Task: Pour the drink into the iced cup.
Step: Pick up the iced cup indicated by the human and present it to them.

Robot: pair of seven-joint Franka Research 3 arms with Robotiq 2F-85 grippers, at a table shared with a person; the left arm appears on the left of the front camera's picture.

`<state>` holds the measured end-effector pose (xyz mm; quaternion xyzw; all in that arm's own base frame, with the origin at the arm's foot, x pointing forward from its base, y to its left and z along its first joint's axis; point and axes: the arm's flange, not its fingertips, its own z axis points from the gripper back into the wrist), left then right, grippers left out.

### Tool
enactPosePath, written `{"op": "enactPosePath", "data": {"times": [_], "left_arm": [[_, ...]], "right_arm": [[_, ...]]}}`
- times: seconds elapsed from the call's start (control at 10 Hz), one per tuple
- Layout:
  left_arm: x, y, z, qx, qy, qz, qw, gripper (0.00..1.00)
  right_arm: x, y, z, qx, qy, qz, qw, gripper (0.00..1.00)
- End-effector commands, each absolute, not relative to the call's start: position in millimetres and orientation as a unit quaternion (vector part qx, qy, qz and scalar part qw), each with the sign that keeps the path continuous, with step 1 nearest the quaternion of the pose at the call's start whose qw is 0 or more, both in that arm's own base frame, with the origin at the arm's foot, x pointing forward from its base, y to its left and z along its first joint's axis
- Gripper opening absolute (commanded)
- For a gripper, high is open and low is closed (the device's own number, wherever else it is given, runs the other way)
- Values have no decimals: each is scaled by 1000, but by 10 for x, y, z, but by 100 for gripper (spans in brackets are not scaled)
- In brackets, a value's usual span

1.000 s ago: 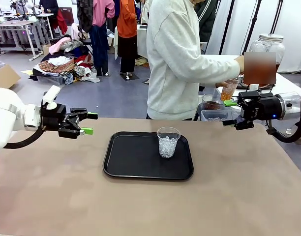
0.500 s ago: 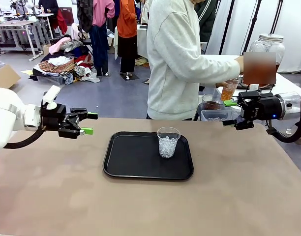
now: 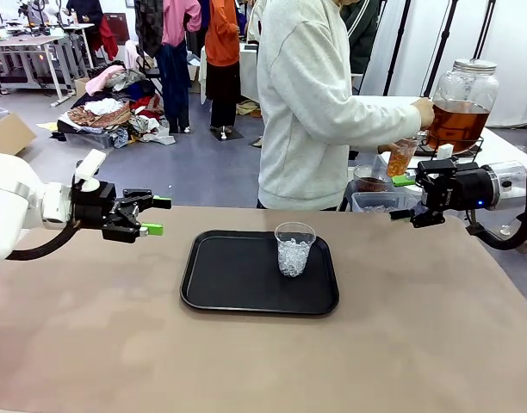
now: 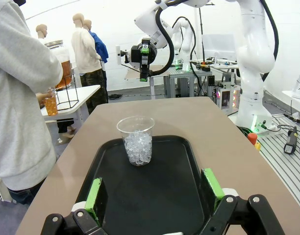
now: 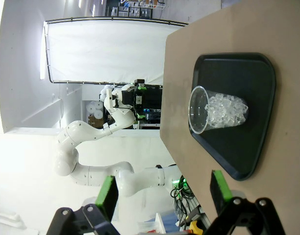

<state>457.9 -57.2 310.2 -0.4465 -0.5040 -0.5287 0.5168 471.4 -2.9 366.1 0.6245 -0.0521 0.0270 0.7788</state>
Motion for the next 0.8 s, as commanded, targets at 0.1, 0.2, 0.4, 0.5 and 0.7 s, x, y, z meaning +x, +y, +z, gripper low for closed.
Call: {"op": "enactPosePath", "data": {"times": [0.1, 0.2, 0.4, 0.5, 0.7], "left_arm": [[4580, -579, 3110, -446, -505, -531, 515, 100], [4580, -579, 3110, -446, -505, -531, 515, 100], [4580, -579, 3110, -446, -505, -531, 515, 100], [4580, -579, 3110, -446, -505, -531, 515, 100], [4580, -579, 3110, -446, -505, -531, 515, 100]], "right_arm": [[4707, -30, 3674, 624, -54, 26, 779, 100], [4707, -30, 3674, 624, -54, 26, 779, 100], [4707, -30, 3674, 624, -54, 26, 779, 100], [4707, -30, 3674, 624, -54, 26, 779, 100], [4707, -30, 3674, 624, -54, 26, 779, 100]]}}
